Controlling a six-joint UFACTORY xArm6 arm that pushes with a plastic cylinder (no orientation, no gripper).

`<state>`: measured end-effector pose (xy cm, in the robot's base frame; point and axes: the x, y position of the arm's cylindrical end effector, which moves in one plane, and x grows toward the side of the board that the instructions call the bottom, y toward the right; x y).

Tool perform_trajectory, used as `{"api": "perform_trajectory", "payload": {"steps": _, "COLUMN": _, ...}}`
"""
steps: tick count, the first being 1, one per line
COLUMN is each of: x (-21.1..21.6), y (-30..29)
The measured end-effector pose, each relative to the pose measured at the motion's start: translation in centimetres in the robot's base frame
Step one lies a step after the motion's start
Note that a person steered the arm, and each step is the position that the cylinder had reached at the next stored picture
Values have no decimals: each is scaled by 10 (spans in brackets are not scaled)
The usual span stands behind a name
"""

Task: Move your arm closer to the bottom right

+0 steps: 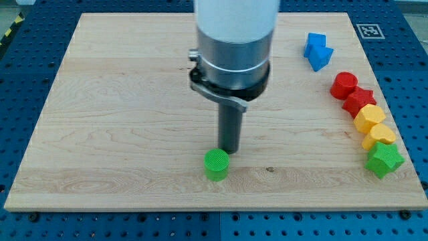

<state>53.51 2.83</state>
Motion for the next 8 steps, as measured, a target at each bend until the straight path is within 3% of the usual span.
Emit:
{"api": "perform_trajectory", "payload": {"steps": 3, "x": 29, "y": 80}}
{"api": "perform_trajectory", "payload": {"steps": 8, "x": 53, "y": 93}}
